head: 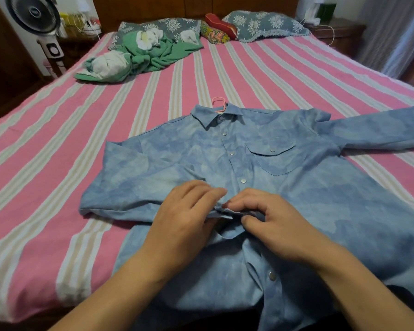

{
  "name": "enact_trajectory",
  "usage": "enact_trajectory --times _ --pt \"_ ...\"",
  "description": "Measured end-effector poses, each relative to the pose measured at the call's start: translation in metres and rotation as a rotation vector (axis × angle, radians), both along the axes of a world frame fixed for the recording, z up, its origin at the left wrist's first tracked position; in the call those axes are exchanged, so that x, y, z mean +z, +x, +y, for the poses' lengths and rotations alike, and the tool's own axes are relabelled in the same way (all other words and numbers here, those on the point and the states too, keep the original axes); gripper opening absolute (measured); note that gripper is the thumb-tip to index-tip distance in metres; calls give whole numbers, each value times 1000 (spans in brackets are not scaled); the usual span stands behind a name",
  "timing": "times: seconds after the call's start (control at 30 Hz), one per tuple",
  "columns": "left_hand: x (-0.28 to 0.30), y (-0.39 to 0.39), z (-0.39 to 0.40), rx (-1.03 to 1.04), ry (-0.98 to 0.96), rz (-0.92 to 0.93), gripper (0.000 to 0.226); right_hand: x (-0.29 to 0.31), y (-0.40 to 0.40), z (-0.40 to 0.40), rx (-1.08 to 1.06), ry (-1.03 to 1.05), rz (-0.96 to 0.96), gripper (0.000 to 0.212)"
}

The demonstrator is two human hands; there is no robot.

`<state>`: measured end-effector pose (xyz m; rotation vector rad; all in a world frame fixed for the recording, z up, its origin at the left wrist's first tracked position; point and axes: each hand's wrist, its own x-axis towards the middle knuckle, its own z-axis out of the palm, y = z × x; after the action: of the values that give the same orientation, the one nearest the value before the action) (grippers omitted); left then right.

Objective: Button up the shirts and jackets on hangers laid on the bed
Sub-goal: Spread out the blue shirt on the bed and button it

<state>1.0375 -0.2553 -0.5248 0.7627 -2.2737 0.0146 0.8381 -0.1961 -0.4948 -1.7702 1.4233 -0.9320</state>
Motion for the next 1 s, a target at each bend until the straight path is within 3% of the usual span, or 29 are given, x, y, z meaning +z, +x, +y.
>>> enact_trajectory --times 0.1,0.23,0.3,0.37,0.43,0.57,0.7,0.8,1.0 --pt "-3 -2 -1 -78 -5 -11 16 -4 -2 2 -21 45 -71 40" --pt "6 -4 -4 -85 96 12 16 -1 -6 5 -67 196 -328 39" --pt "10 -7 -5 -95 118 15 11 0 -10 5 -158 209 -458 38" --pt "12 -12 -5 -66 143 94 20 -2 -17 3 -286 179 -515 38" --pt "15 -15 -7 -39 198 162 25 -3 -29 2 -418 132 -541 36" --pt "24 -23 -12 -82 309 66 41 -3 -56 6 -549 103 -562 33" --pt "23 -28 -11 -142 395 20 25 -8 -62 11 -566 123 -581 31" --pt "18 -22 -10 -113 336 33 15 -10 -57 11 -535 132 -562 30" --pt "20 -16 -10 -129 302 23 12 -10 -48 7 -482 146 -531 29"
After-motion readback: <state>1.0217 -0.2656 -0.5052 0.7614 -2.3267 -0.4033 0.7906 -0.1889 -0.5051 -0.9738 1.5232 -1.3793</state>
